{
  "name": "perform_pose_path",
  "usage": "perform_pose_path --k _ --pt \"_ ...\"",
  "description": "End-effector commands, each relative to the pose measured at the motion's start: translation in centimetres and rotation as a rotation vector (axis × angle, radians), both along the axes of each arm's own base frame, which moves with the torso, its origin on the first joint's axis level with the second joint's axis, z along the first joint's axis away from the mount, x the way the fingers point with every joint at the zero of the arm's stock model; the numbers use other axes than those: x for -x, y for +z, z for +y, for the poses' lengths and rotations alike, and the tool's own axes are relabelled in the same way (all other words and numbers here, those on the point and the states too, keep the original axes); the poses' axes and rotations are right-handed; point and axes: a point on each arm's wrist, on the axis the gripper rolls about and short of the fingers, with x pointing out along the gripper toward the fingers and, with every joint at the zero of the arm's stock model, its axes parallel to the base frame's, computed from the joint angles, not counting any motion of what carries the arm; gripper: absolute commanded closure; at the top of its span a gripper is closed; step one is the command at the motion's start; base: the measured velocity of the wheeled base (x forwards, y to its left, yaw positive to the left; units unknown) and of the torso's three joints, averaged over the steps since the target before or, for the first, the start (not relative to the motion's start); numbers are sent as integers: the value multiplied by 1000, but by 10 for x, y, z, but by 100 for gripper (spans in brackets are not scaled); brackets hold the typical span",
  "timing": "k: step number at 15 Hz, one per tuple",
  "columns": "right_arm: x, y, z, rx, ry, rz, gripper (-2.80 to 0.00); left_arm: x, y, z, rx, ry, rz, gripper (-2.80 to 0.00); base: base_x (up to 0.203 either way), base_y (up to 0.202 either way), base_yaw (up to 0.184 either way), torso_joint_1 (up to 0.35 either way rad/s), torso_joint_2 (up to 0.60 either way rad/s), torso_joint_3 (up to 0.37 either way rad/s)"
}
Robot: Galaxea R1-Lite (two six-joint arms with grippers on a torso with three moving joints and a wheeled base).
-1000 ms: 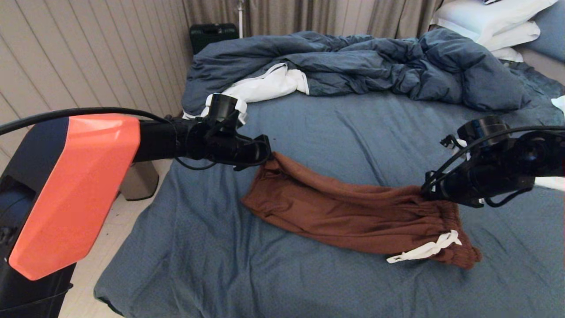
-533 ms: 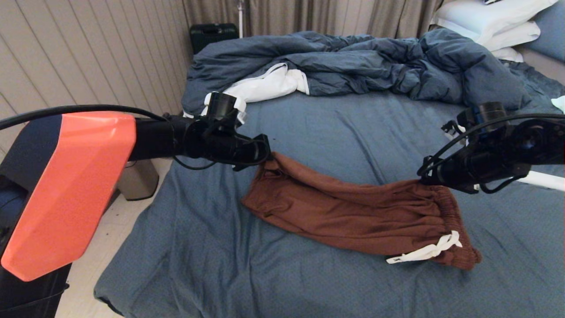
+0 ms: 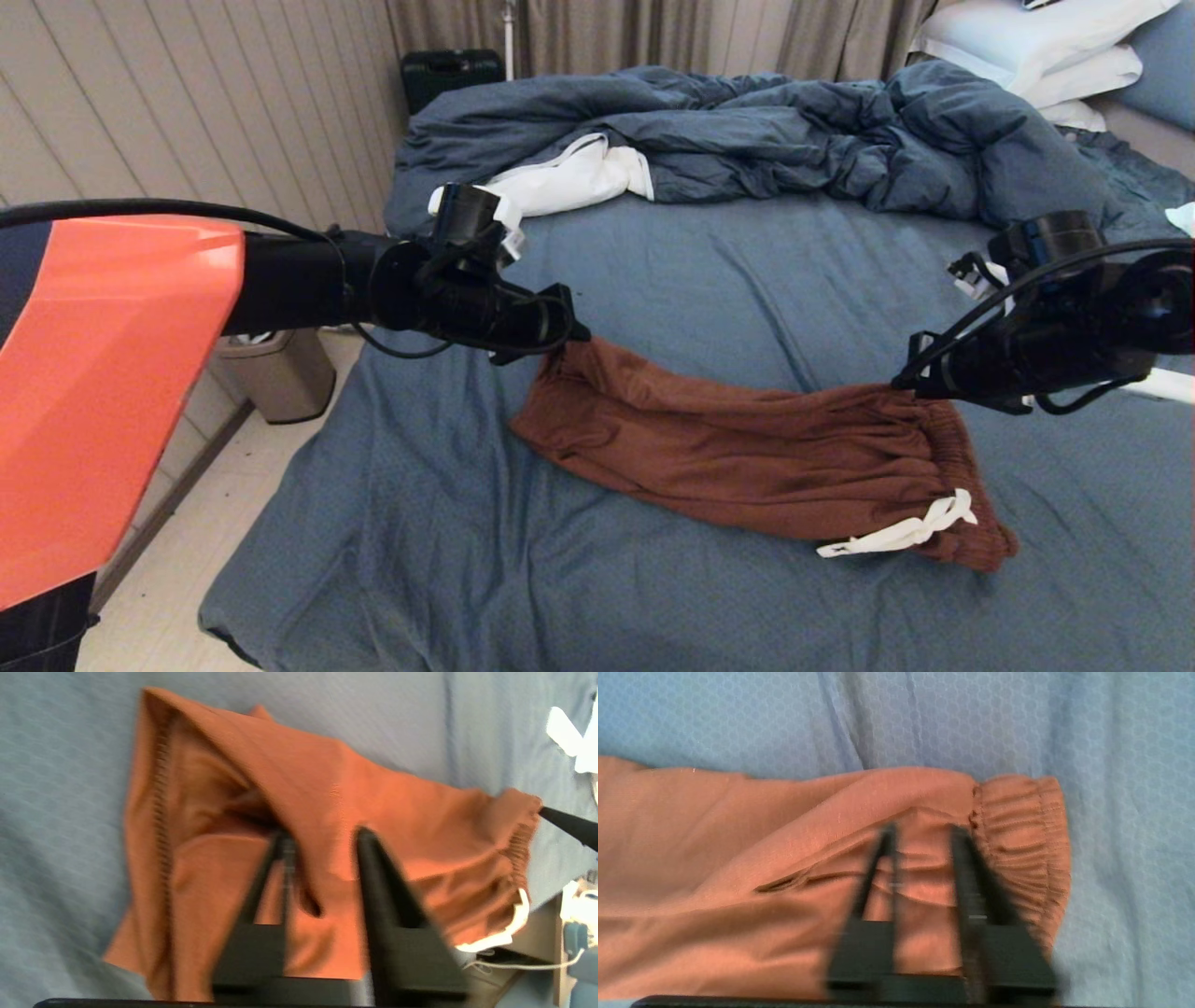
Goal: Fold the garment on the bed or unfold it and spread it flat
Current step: Fold the brown shorts
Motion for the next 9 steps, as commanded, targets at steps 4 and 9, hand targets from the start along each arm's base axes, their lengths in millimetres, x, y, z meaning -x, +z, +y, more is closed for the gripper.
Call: perform_pose_path --k 4,9 --pt "14 8 1 1 5 -20 -280 8 13 -1 18 1 -27 -280 0 0 0 0 0 0" --pt "33 25 2 3 8 -71 -280 4 45 28 48 102 -102 -280 0 0 0 0 0 0"
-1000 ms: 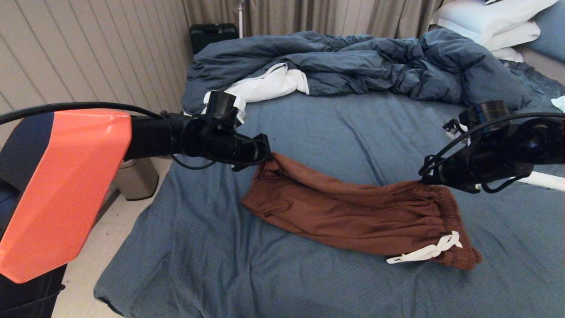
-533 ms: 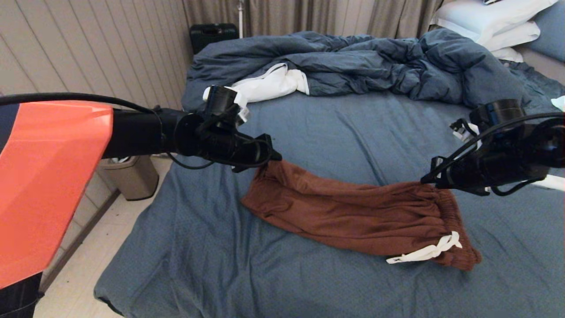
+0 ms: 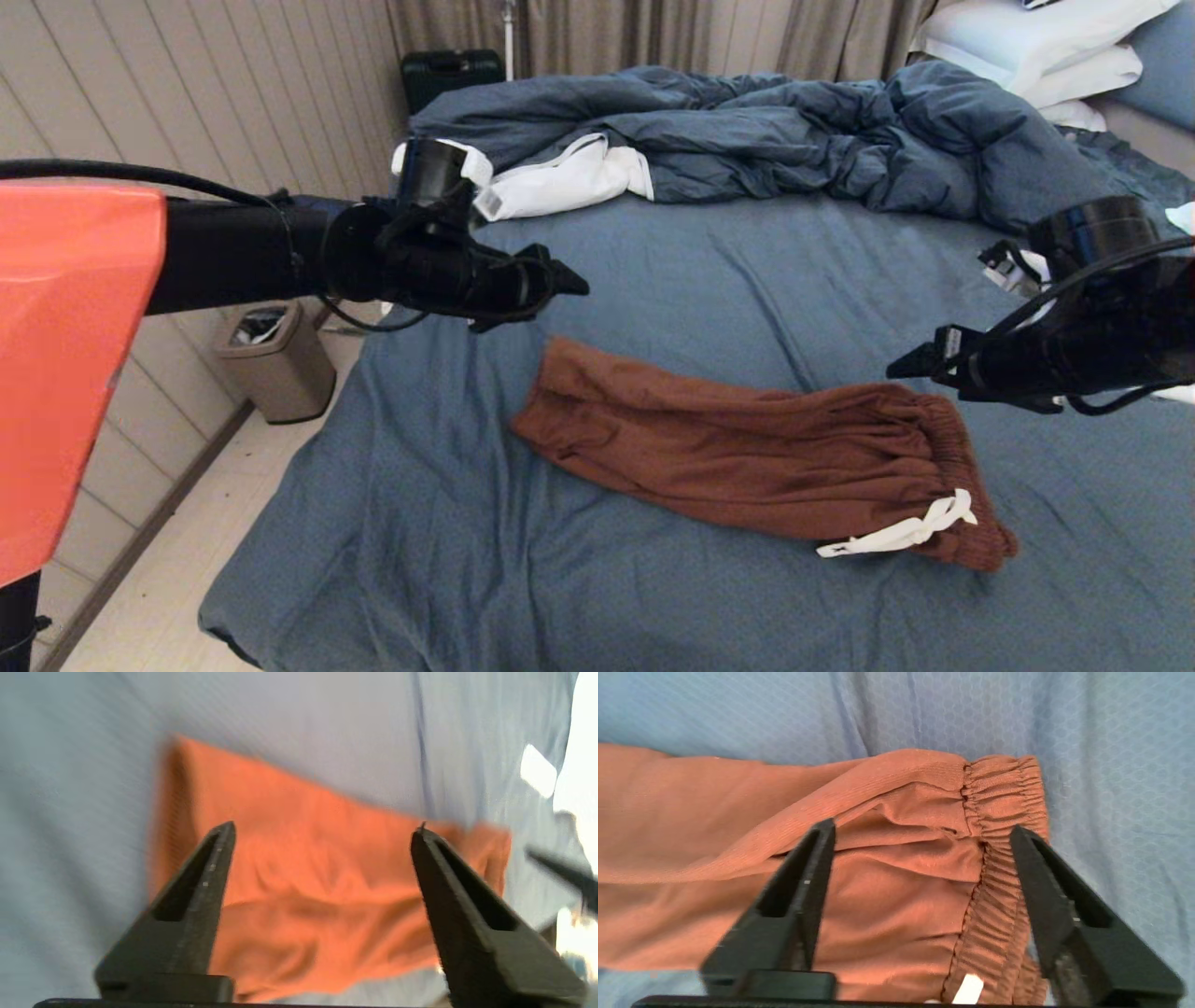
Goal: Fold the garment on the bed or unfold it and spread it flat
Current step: Fold the brown shorts
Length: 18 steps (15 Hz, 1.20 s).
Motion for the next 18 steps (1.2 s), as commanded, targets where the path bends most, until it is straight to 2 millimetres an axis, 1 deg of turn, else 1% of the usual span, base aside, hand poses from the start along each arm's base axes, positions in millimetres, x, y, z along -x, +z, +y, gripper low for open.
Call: perform_pose_path --k 1,3,4,5,6,8,10,13,14,16,18 --pt "11 11 1 0 1 -35 -280 4 14 8 18 16 -25 -280 0 0 0 0 0 0" --pt "19 18 2 0 6 -54 -280 9 22 13 21 21 -38 -280 0 0 0 0 0 0" --pt "24 19 4 0 12 -57 -280 14 21 15 15 20 -24 -280 0 0 0 0 0 0" --pt "31 19 6 0 18 -56 -280 19 13 15 -4 13 7 -280 0 0 0 0 0 0" --pt "37 19 8 2 24 -56 0 27 2 13 -27 -1 47 -280 0 0 0 0 0 0" --pt "50 17 9 22 48 -27 0 49 -16 13 -66 -29 115 -280 0 0 0 0 0 0" --pt "62 16 9 26 52 -4 0 71 -25 22 -83 -39 141 -280 0 0 0 0 0 0" --pt "82 16 9 26 49 17 0 107 -18 42 -72 -39 111 -280 0 0 0 0 0 0" --pt "89 17 9 25 49 24 0 118 -14 49 -72 -30 99 0 0 0 0 0 0 0" --pt "105 15 9 24 48 45 0 144 -14 65 -111 32 81 0 0 0 0 0 0 0" --pt "114 6 9 25 47 82 0 164 -19 78 -158 62 59 0 0 0 0 0 0 0"
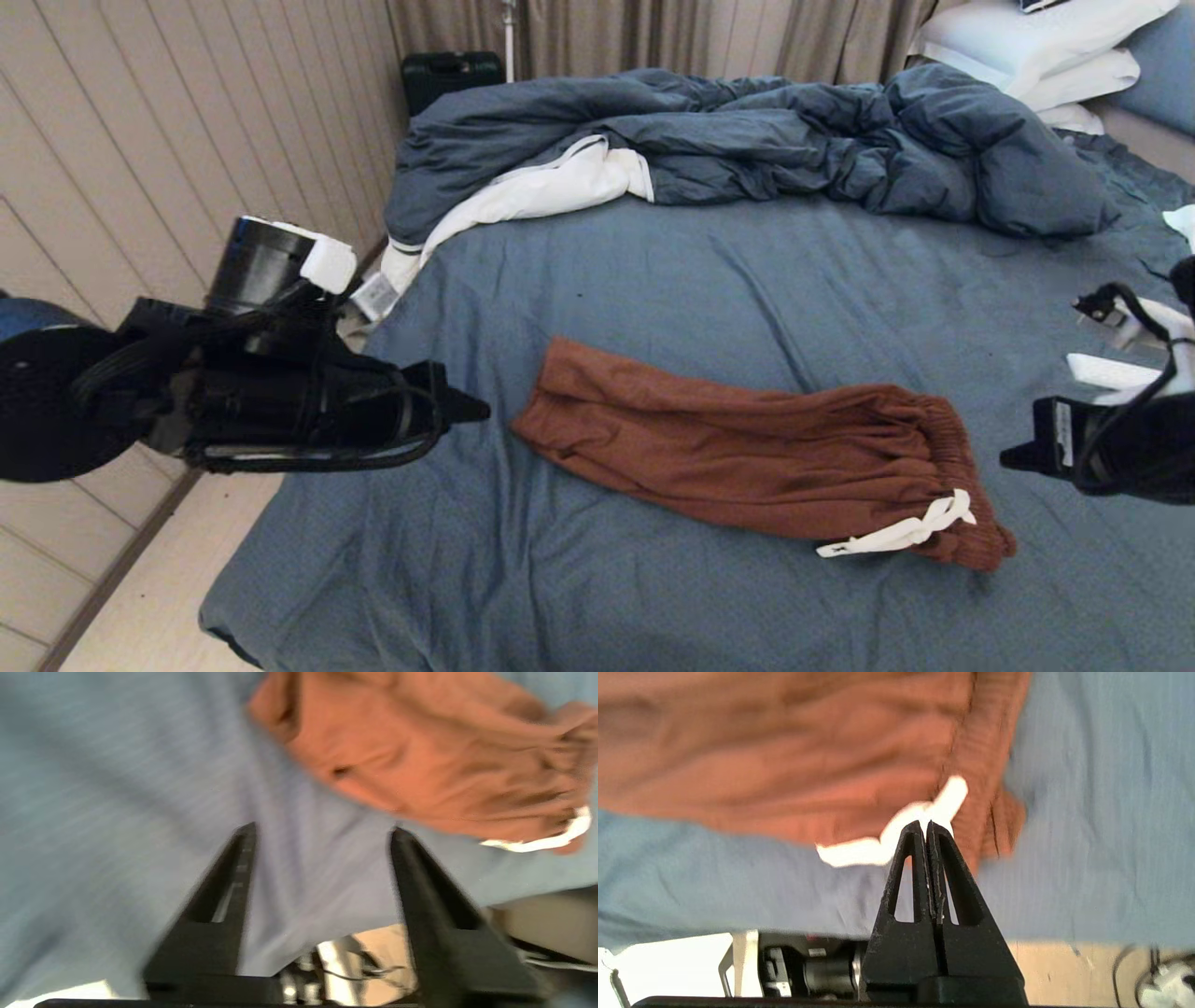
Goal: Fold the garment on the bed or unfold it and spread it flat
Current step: Fold the brown shorts
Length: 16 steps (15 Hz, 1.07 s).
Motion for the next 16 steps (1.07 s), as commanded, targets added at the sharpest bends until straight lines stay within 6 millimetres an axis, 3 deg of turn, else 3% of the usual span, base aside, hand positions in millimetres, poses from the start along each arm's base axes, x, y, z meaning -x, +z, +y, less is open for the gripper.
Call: perform_pose_path --k 1,11,16 --pt "13 -5 0 -1 -3 12 0 25 4 15 2 7 -29 0 0 0 0 0 0 0" --pt "23 -28 -24 40 -90 116 0 24 -44 15 -22 35 -19 0 0 0 0 0 0 0" --pt "14 -42 -31 69 -74 183 0 22 -50 14 -17 34 -20 0 0 0 0 0 0 0"
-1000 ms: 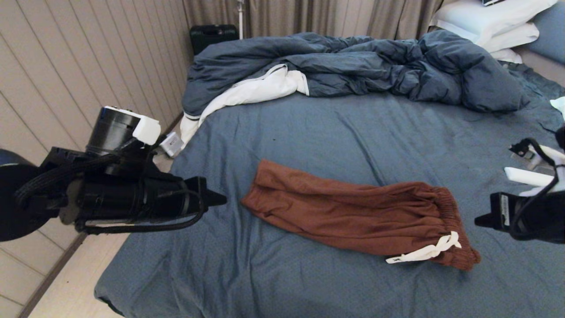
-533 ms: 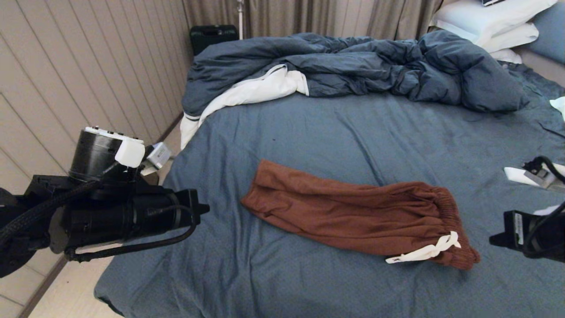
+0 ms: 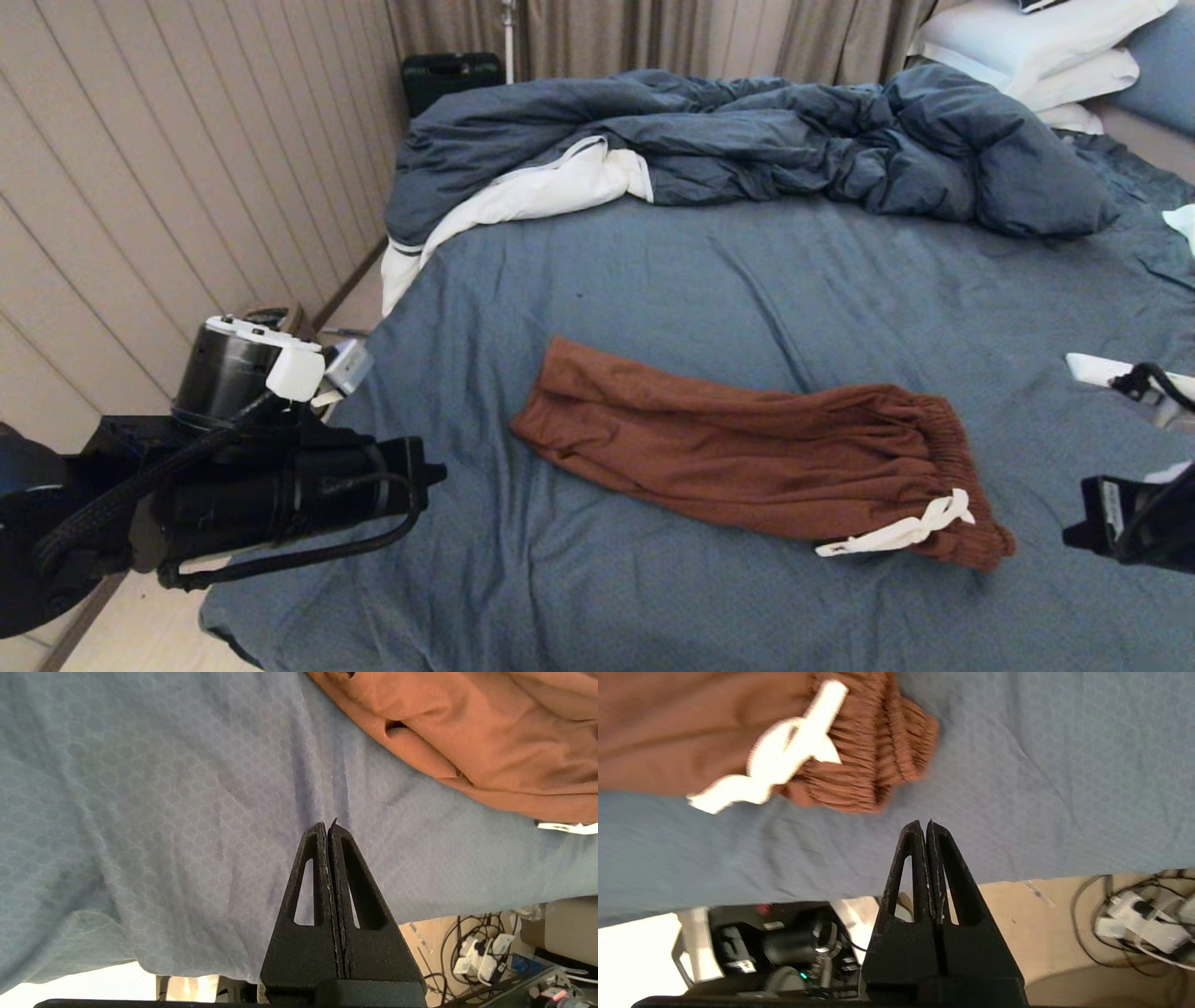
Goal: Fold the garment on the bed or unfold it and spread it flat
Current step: Fold the brown shorts
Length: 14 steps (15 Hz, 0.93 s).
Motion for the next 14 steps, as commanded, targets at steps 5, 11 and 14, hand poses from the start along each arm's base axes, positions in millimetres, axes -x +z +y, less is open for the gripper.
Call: perform_pose_path --k 5,11,14 --pt "-20 -13 -5 3 -2 1 -280 -2 -4 -1 -1 5 19 0 0 0 0 0 0 0" --pt "-35 -24 -6 -10 13 32 -280 -3 -9 -2 -9 5 32 0 0 0 0 0 0 0" --pt "-43 -29 -5 -30 32 46 -280 -4 -11 -2 -5 6 23 0 0 0 0 0 0 0"
